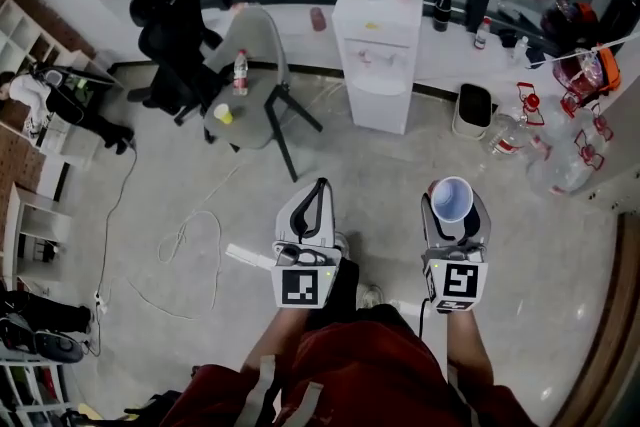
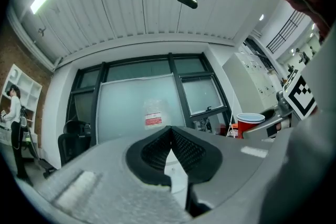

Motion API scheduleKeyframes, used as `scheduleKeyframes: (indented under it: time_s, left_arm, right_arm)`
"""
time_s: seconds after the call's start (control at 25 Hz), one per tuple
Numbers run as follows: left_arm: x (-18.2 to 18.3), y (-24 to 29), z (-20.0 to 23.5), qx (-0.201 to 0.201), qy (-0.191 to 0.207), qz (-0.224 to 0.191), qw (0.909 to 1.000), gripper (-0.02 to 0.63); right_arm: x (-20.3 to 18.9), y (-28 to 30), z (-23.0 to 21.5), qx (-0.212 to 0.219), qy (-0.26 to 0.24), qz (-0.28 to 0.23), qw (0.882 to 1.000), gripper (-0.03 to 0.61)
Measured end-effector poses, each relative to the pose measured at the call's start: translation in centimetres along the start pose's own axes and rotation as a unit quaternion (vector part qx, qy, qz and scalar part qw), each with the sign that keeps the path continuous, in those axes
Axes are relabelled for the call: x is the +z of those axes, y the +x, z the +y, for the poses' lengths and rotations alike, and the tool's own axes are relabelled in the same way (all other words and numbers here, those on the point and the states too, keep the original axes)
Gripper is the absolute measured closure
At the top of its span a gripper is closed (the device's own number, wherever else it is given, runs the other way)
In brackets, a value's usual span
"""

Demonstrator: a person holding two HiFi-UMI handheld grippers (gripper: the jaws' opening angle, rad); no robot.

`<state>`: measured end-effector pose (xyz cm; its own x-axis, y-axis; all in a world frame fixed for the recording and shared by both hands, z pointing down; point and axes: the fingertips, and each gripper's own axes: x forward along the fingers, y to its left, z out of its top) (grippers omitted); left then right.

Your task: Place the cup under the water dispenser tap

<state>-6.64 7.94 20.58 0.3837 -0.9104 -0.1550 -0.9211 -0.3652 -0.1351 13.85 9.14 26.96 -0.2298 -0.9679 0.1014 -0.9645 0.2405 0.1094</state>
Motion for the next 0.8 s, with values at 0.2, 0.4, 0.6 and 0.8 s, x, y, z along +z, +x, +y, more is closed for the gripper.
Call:
scheduleKeyframes:
  time_s: [0.2, 0.4, 0.6, 0.8]
  left_arm:
    - [-2.3, 4.2, 1.9, 0.007, -0.010, -0.001, 0.9999, 0.611]
    - [-5.9, 9.3, 3.8, -0.010, -0.014, 0.007, 0.9998, 0.611]
    - [-10.4, 17.3, 7.2, -0.027, -0.027, 0.014, 0.9992, 0.611]
    - [-15.6, 23.6, 9.7, -0.049, -0.028, 0.052, 0.9970, 0.611]
  right_arm:
    - [-0.4, 4.9, -1.2, -0.004, -0.007, -0.003, 1.000, 0.287]
    - [-2.2, 10.7, -1.9, -0.013, -0.011, 0.011, 1.000, 0.287]
    - [-3.6, 19.7, -2.6, -0.021, -0.012, 0.025, 0.999, 0.287]
    - [-5.4, 27.3, -2.6, -0.026, -0.012, 0.034, 0.999, 0.288]
